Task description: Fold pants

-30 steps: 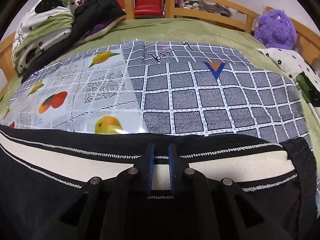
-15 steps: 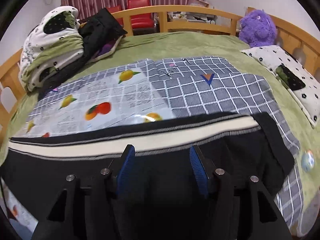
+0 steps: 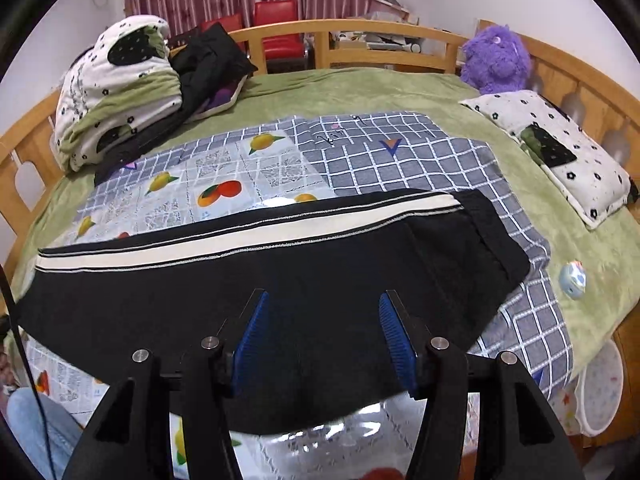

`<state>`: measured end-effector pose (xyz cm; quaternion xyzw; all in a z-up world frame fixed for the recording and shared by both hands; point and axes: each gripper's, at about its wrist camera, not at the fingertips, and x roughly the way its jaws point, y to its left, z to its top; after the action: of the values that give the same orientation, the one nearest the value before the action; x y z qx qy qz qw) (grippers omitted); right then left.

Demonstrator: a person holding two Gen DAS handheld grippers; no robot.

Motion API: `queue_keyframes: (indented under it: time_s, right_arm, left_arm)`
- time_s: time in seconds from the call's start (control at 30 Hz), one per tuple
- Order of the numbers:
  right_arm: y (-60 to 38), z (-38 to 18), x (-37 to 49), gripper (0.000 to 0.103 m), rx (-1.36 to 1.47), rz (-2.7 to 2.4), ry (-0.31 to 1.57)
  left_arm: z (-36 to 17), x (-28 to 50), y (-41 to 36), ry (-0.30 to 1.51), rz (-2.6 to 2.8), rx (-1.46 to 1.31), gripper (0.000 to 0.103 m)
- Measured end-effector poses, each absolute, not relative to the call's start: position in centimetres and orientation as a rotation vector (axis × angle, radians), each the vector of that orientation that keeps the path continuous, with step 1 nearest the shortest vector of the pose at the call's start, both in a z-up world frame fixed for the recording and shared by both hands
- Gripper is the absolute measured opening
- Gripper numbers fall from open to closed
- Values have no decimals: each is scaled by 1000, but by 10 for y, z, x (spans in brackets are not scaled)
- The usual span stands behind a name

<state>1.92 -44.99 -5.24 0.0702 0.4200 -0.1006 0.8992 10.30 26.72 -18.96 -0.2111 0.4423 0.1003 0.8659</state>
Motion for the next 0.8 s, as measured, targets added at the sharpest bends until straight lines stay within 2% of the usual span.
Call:
queue_keyframes:
  time_s: [0.03, 0.07, 0.13, 0.17, 0.37, 0.57, 0.6, 0.63, 0.67, 0.8]
  right_arm:
    - [-452, -51, 15, 56, 163, -206, 863]
    - [-454, -52, 9, 56, 184, -205, 857]
    - [-454, -58, 1, 56, 208, -200, 853]
    - [-454, -63, 0, 56, 217, -191, 854]
    - [-447, -103, -9, 56, 290, -113, 812]
    - [-438, -129, -3, 56, 345, -41, 825]
    - [-438, -132, -2, 56, 350, -48, 831]
    - [-439, -136, -1, 56, 359, -54, 838]
    - [-439, -140, -2, 56, 366, -56, 843]
    - [-440, -151, -8, 54, 379, -94, 843]
  left_arm:
    - [-190, 102, 267, 936, 218, -439, 25]
    - [-189, 100, 269, 939, 231, -441, 41]
    - [-183, 91, 273, 917, 255, -460, 56]
    - [-181, 86, 275, 902, 257, -474, 57]
    - [-183, 77, 274, 886, 156, -492, 57]
    - [-196, 104, 260, 848, 198, -418, 56]
    - [-197, 112, 259, 849, 212, -411, 54]
    - [-197, 117, 259, 857, 220, -404, 28]
    - [-195, 121, 259, 868, 210, -401, 23]
    - [-169, 100, 266, 777, 176, -413, 23]
